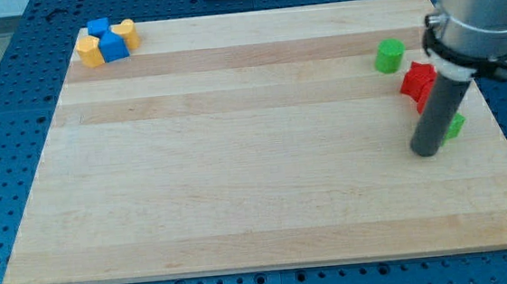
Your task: Push green circle to red star
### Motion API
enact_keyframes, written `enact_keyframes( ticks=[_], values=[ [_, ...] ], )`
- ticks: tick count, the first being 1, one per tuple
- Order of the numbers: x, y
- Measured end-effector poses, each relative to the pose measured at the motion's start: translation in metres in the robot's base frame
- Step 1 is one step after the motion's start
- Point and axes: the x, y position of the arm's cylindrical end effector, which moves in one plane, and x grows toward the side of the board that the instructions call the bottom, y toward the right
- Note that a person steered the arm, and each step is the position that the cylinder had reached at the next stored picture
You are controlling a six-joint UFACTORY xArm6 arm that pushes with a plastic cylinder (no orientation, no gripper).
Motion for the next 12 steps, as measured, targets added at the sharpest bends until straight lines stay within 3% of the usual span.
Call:
enact_keyframes(
  ticks=[2, 3, 4, 5, 6, 7, 12],
  values=[
    [-0.015, -0.16],
    [-0.053, -0.224],
    [-0.112, -0.252],
    [-0.17, -0.229],
    [-0.198, -0.19],
    [-0.207, -0.152],
    [-0.185, -0.093]
  ],
)
